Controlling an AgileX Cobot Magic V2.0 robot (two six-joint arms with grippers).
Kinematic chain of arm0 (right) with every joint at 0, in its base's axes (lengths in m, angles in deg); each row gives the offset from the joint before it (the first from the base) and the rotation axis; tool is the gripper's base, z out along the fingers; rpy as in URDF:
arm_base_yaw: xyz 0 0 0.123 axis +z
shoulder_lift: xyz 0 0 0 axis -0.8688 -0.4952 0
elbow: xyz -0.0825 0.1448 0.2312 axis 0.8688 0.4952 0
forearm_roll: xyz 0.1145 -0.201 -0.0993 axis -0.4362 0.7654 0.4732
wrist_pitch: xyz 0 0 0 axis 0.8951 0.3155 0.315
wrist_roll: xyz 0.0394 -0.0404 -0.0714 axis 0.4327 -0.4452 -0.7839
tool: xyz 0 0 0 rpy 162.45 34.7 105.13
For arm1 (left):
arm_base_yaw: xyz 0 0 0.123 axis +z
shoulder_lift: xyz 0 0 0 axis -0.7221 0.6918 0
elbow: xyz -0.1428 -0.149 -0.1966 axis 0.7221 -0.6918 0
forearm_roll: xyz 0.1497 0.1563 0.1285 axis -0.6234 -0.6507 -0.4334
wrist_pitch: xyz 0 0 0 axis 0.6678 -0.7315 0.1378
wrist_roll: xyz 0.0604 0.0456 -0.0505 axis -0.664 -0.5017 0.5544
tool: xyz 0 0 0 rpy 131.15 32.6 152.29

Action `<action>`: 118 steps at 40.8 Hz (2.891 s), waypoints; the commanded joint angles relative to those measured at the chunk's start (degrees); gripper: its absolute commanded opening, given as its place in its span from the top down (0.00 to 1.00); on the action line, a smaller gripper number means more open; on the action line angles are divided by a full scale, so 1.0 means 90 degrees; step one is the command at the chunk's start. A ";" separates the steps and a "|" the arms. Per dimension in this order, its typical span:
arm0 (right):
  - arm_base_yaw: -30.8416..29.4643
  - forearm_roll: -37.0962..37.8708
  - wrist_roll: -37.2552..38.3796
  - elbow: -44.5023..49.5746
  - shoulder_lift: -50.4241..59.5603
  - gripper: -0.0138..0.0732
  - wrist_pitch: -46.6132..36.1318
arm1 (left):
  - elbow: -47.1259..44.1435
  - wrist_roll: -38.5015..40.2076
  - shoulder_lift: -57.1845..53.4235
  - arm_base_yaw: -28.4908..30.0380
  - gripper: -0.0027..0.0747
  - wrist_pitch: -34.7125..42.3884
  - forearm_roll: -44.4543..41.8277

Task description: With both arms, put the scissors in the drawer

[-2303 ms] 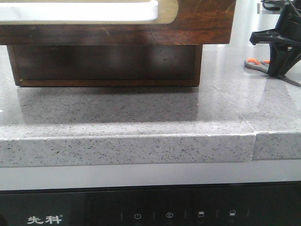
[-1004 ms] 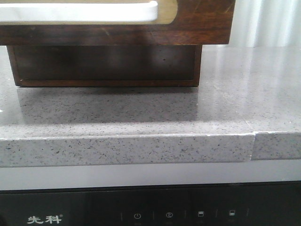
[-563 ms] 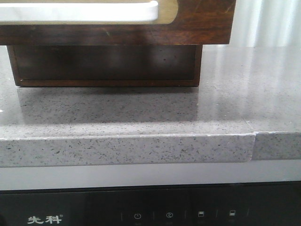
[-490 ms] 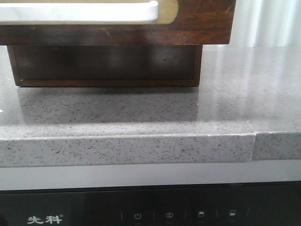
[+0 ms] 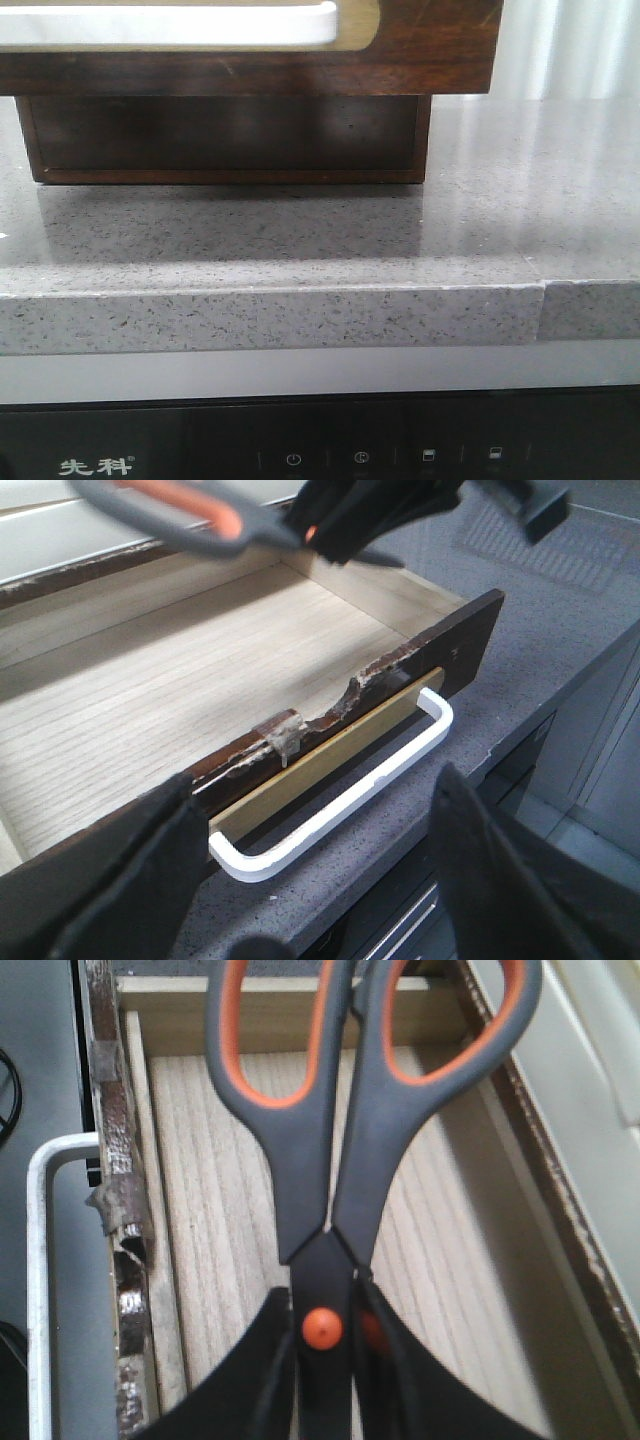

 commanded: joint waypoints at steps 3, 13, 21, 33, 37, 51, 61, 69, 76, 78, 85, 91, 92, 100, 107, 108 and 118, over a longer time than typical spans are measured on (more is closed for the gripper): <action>0.0009 -0.0208 -0.0108 -0.0169 -0.0079 0.73 -0.0405 | 0.0214 0.0035 0.0023 -0.0056 0.37 0.0495 0.0099; 0.0009 -0.0079 -0.0335 -0.0169 -0.0620 0.73 -0.0405 | 0.0214 0.0035 0.0023 -0.0056 0.37 0.0495 0.0099; 0.0009 0.0148 -0.0335 -0.0169 -0.0906 0.72 -0.0399 | 0.0214 0.0035 0.0023 -0.0056 0.37 0.0495 0.0099; 0.0009 0.0296 -0.0322 -0.0169 -0.0915 0.40 -0.0405 | 0.0214 0.0035 0.0023 -0.0056 0.37 0.0495 0.0099; 0.0009 0.0288 -0.0322 -0.0169 -0.0832 0.39 -0.0419 | 0.0214 0.0035 0.0023 -0.0056 0.37 0.0495 0.0099; -0.0004 0.0288 0.0313 -0.0175 0.0287 0.39 -0.0394 | 0.0214 0.0035 0.0023 -0.0056 0.37 0.0495 0.0099; -0.0004 0.0403 0.1546 -0.0168 0.1600 0.39 0.0400 | 0.0214 0.0035 0.0023 -0.0056 0.37 0.0495 0.0099; -0.0004 0.2066 0.4558 0.0169 0.2610 0.39 0.1239 | 0.0214 0.0035 0.0023 -0.0056 0.37 0.0495 0.0099; -0.0004 0.2322 0.5247 0.1821 0.3843 0.39 0.0562 | 0.0214 0.0035 0.0023 -0.0056 0.37 0.0495 0.0099; -0.0004 0.2316 0.5308 0.2332 0.4234 0.39 0.0297 | 0.0214 0.0035 0.0023 -0.0056 0.37 0.0495 0.0099; -0.0004 0.2316 0.5302 0.3847 0.5613 0.39 -0.0134 | 0.0214 0.0035 0.0023 -0.0056 0.37 0.0495 0.0099; -0.0004 0.2316 0.5225 0.4602 0.6486 0.39 -0.0140 | 0.0214 0.0035 0.0023 -0.0056 0.37 0.0495 0.0099; -0.0004 0.2316 0.5219 0.4651 0.6584 0.39 -0.0140 | 0.0214 0.0035 0.0023 -0.0056 0.37 0.0495 0.0099; -0.0004 0.2316 0.5170 0.4964 0.7156 0.39 -0.0119 | 0.0214 0.0035 0.0023 -0.0056 0.37 0.0495 0.0099; -0.0004 0.2322 0.5170 0.4964 0.7160 0.39 -0.0154 | 0.0214 0.0035 0.0023 -0.0056 0.37 0.0495 0.0099; -0.0004 0.2322 0.5170 0.4964 0.7160 0.39 -0.0164 | 0.0214 0.0035 0.0023 -0.0056 0.37 0.0495 0.0099; -0.0004 0.2322 0.5170 0.4964 0.7160 0.60 -0.0171 | 0.0214 0.0035 0.0023 -0.0056 0.64 0.0495 0.0110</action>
